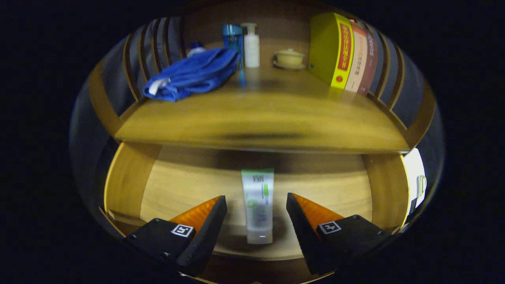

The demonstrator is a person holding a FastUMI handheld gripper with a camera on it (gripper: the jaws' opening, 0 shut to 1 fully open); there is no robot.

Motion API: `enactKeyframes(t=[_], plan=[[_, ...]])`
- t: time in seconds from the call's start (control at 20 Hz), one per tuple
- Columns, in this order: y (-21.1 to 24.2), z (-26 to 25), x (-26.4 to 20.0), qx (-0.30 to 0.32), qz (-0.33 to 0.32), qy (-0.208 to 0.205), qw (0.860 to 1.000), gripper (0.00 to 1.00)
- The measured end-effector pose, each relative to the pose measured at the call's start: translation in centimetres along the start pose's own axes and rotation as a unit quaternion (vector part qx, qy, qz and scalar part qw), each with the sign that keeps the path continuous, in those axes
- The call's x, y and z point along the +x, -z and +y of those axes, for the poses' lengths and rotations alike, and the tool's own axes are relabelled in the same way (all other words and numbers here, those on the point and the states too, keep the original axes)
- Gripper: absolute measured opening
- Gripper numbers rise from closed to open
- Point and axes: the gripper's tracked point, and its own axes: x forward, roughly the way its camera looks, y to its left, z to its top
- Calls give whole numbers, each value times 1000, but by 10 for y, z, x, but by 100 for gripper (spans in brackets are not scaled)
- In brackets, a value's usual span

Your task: Pull open the drawer, take out the items inside it, and place them on the countertop above the cabinet.

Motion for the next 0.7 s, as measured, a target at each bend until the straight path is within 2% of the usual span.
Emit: enactKeyframes(t=[0.25,0.5,0.7], plan=[[8,-6,8,6,35,16,999,97],[26,-2,17,14,81,6,997,92],[24,-1,21,18,84,7,996,68]])
